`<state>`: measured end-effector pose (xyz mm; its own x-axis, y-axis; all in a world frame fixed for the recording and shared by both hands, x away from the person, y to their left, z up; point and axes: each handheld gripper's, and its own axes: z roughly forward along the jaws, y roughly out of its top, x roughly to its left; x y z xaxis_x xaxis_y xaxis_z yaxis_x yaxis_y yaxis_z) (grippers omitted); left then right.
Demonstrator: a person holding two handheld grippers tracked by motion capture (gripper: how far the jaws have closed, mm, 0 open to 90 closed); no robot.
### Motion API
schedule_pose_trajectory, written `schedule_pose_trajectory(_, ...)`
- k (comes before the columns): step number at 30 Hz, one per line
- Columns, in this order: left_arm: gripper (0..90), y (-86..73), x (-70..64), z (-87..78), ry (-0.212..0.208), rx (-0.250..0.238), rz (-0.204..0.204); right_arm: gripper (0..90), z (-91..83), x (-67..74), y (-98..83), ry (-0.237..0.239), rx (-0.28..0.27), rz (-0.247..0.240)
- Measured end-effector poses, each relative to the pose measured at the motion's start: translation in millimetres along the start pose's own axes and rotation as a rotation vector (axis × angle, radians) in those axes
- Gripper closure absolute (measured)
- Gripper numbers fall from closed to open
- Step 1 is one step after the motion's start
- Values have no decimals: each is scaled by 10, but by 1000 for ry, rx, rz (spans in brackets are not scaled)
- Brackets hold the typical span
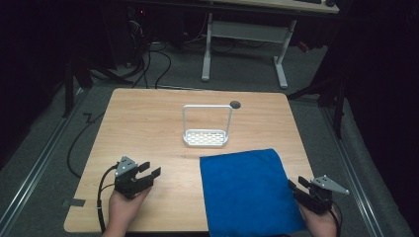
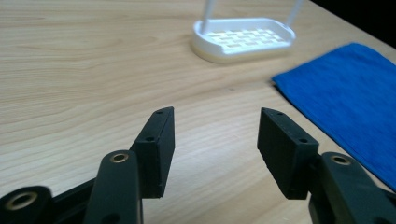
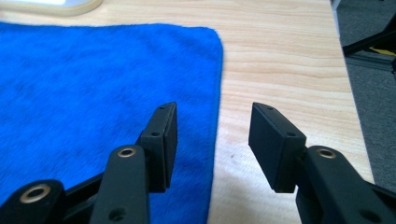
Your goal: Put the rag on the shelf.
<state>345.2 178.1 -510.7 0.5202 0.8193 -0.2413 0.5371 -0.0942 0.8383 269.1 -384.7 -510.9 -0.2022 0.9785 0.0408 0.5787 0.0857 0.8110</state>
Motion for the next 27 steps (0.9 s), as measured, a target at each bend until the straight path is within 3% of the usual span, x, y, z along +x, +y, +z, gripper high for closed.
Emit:
schedule_pose_trajectory(3, 482, -21, 25, 56, 7, 21, -6, 523, 26, -20, -11, -7, 8, -3)
schedule_pose_trajectory(9, 473, -31, -18, 116, 19, 48, 30, 525, 6, -43, -26, -18, -5, -16)
schedule_pose_trajectory(17, 461, -70, -66, 169, 29, 78, 50, 539, -19, -73, -17, 1, -12, -16)
schedule_pose_trajectory(23, 459, -74, -97, 176, 31, 70, 61, 552, -17, -39, 14, 4, -6, -16)
schedule_pose_trajectory(27, 460, -76, -104, 177, 32, 63, 62, 552, -11, 5, 30, 6, 1, -43)
